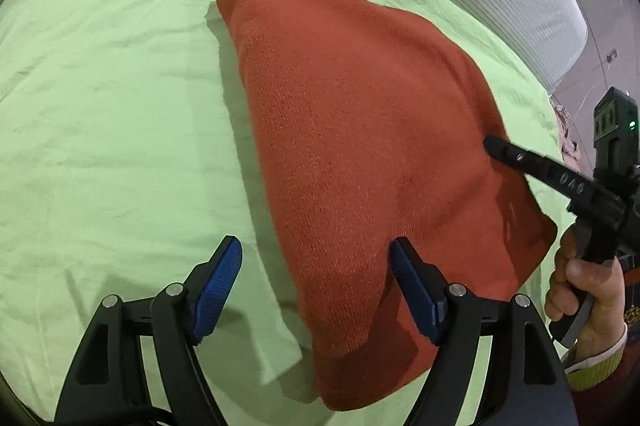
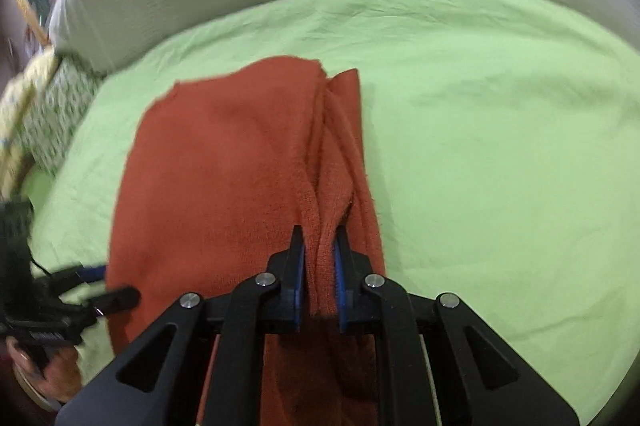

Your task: Fold small clothes

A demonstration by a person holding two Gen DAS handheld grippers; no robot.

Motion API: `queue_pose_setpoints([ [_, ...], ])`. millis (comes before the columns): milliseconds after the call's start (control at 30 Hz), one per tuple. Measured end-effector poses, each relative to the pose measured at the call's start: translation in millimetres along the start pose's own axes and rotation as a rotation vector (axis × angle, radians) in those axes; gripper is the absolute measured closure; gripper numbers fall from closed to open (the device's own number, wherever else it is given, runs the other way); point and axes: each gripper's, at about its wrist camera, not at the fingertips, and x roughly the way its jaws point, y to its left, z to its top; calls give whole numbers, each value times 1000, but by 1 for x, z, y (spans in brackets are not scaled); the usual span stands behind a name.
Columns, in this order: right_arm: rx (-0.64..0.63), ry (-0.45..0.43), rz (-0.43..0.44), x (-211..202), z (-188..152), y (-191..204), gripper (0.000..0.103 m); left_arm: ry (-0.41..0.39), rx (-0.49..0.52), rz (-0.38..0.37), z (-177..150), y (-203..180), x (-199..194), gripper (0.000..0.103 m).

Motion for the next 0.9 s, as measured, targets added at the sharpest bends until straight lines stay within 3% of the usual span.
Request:
queue_pose_setpoints([
  [133, 0, -17, -1, -7, 1, 7, 88, 11, 9, 8, 1, 5, 3, 22],
  [233, 19, -3, -14, -9, -1, -1, 70, 7, 1, -8, -1, 10, -8, 22],
  [300, 30, -54, -58, -23, -4, -1, 48, -23, -7, -5, -1, 17, -21, 23],
  [367, 24, -115, -89, -37, -8, 0, 42, -51, -32, -13, 3, 25, -28, 23],
  [467, 61, -116, 29, -39, -11, -2, 32, -28, -69, -15, 16, 29, -19, 23],
  [500, 67, -100, 43, -38, -13, -6, 31, -17, -83, -20, 18, 32, -15, 23],
  [600, 40, -69, -31, -22, -15, -1, 31, -9, -114, -39, 25, 35, -8, 22],
  [733, 64, -45, 49, -13, -7, -12, 31, -9, -129, -38, 43, 34, 3, 21],
  [833, 44, -11, 63, 0, 3, -9, 31, -9, -127, -19, 59, 32, 15, 22],
  [900, 61, 17, 67, 7, 3, -14, 31, -14, -123, -31, 68, 29, 22, 30],
])
